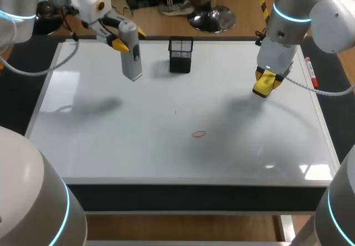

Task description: Pick up the inspection probe, press it on each red-marked spot on the whiteboard one by one, put down the probe, pick up the eraser, and wipe off all the red marks.

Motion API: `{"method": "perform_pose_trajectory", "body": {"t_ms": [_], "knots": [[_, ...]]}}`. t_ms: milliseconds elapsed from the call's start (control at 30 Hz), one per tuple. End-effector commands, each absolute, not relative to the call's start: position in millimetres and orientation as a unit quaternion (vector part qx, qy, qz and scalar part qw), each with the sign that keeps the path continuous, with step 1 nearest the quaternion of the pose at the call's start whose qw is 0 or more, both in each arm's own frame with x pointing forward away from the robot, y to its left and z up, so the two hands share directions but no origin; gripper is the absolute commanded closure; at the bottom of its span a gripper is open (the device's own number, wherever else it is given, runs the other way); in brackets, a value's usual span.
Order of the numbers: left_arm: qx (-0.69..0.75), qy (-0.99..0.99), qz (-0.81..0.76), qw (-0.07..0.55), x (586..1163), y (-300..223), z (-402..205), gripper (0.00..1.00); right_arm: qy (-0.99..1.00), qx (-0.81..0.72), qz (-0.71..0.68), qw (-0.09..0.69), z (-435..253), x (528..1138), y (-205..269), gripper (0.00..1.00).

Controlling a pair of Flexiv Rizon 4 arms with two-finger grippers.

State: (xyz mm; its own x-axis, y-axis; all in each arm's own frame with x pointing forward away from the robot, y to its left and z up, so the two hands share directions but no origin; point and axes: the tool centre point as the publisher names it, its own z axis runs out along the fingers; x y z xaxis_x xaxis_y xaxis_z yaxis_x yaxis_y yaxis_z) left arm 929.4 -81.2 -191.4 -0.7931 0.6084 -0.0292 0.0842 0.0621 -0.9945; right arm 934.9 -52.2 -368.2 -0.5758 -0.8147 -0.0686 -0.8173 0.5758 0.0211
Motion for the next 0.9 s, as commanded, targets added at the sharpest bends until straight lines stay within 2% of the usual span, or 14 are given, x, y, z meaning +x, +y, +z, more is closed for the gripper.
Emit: {"method": "perform_pose_trajectory", "body": {"t_ms": [33,900], "knots": [[-0.253,-0.692,0.641,0.214,938.9,-77.4,-193.9,1.00,0.887,-0.461,0.024,0.025,-367.6,935.2,-52.6,1.00],[-0.253,-0.692,0.641,0.214,938.9,-77.4,-193.9,1.00,0.876,-0.482,0.001,0.018,-365.2,924.5,-41.6,1.00]]}}
